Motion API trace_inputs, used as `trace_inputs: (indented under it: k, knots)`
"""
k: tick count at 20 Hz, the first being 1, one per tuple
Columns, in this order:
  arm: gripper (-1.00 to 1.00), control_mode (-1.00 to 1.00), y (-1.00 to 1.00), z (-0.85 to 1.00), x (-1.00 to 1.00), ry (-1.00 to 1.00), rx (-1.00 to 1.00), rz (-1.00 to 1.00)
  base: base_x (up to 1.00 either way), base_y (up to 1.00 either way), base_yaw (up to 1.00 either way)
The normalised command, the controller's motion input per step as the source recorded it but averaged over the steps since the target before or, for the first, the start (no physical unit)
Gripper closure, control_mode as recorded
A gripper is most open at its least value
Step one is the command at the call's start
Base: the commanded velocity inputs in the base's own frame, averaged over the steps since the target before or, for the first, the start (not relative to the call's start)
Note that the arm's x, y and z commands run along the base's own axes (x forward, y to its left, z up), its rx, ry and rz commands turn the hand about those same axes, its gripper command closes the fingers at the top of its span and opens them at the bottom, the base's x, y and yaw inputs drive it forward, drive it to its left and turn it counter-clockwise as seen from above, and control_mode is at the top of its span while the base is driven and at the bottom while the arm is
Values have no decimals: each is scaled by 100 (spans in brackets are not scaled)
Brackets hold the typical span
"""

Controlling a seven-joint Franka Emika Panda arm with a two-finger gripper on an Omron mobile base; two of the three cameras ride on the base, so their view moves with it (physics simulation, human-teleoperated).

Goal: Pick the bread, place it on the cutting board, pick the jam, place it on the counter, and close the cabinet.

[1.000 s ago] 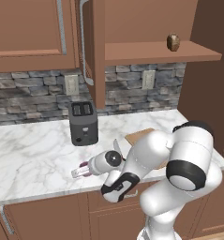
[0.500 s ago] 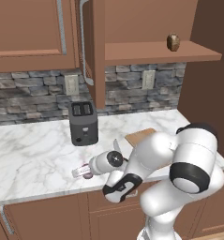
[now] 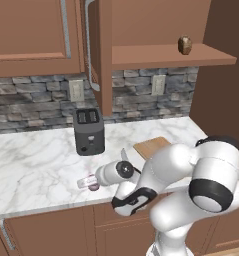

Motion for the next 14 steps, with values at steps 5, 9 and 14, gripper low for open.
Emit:
trace_inputs:
  k: [5,9,14]
  knots:
    - [-100,-100,-7,20,-9,-3,0,0,0,0,0]
    - [-100,-100,-8,17,-13,-1,0,0,0,0,0]
    - [-100,-100,-11,15,-17,0,0,0,0,0,0]
